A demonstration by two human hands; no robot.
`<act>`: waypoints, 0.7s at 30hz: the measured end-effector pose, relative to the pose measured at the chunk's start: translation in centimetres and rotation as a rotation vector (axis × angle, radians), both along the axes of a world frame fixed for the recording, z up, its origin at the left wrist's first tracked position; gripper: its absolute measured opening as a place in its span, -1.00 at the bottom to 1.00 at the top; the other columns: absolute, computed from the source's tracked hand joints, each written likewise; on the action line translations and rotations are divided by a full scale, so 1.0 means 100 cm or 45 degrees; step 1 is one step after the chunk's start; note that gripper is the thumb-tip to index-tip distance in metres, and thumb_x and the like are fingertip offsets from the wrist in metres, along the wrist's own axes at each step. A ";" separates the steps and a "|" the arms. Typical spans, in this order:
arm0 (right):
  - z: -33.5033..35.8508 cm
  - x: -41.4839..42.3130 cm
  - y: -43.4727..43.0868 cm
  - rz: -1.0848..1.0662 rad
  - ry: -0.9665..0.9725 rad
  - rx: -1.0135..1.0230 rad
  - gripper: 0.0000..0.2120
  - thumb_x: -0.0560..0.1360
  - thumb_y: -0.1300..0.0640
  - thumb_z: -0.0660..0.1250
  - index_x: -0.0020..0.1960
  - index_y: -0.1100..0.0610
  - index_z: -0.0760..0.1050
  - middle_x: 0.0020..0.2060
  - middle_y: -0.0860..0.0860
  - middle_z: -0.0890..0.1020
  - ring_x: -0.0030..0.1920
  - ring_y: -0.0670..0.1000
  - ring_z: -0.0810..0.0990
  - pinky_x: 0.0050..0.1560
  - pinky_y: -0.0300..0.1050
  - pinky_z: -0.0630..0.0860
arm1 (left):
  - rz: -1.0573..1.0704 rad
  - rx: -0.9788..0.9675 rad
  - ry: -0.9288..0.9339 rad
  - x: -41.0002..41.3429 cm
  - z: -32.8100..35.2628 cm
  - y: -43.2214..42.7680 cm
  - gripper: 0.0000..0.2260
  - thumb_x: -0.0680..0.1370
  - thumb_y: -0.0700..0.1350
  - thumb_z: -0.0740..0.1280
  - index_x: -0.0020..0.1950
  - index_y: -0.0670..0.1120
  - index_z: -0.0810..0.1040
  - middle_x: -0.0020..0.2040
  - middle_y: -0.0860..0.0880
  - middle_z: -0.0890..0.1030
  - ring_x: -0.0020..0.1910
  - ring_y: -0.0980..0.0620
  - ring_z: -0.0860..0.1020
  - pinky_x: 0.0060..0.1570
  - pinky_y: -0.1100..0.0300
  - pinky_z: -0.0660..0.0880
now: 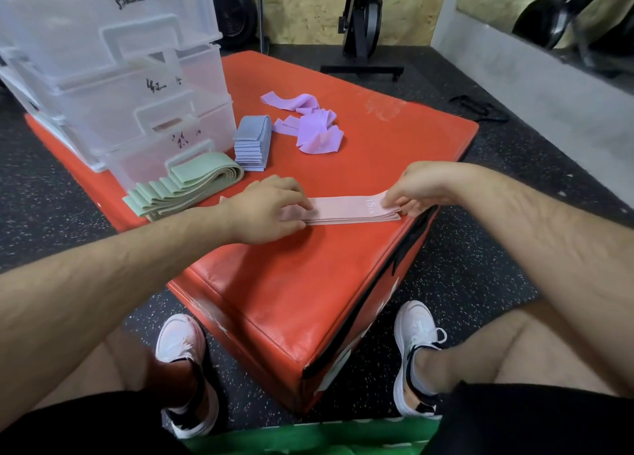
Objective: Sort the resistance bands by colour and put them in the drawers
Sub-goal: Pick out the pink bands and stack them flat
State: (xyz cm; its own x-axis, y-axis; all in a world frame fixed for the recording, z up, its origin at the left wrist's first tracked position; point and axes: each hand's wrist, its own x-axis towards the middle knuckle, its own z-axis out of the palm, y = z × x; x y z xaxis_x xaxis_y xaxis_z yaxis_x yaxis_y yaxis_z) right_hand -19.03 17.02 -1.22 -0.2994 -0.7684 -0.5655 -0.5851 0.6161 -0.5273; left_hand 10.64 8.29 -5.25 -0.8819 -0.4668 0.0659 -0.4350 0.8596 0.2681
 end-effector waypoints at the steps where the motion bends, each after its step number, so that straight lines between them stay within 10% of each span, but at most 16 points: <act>1: -0.002 0.003 0.000 -0.036 -0.024 -0.001 -0.75 0.47 0.20 0.48 0.11 0.24 0.56 0.06 0.09 0.64 -0.12 -0.01 0.63 -0.28 -0.18 0.52 | -0.010 0.018 -0.001 -0.004 -0.002 -0.001 -0.54 0.43 0.26 0.22 0.20 0.06 0.61 0.15 0.07 0.53 0.11 -0.04 0.51 0.15 -0.10 0.47; 12: 0.000 0.003 0.000 -0.059 -0.109 0.008 -0.80 0.51 0.19 0.39 0.12 0.21 0.60 -0.28 0.00 0.60 -0.38 -0.07 0.40 -0.39 -0.22 0.33 | -0.001 0.067 -0.073 -0.014 -0.003 -0.004 -0.57 0.41 0.21 0.22 0.20 0.10 0.60 0.13 0.09 0.51 0.09 0.02 0.48 0.23 0.03 0.40; 21: 0.047 -0.024 0.013 -0.086 -0.239 -0.119 -0.74 0.48 0.23 0.43 0.14 0.31 0.57 -0.20 0.09 0.63 -0.39 -0.08 0.45 -0.37 -0.23 0.35 | -0.103 0.137 0.035 -0.040 -0.001 0.001 -0.85 0.56 -0.07 0.39 0.10 -0.02 0.66 0.17 0.10 0.61 0.16 0.10 0.53 0.29 0.19 0.37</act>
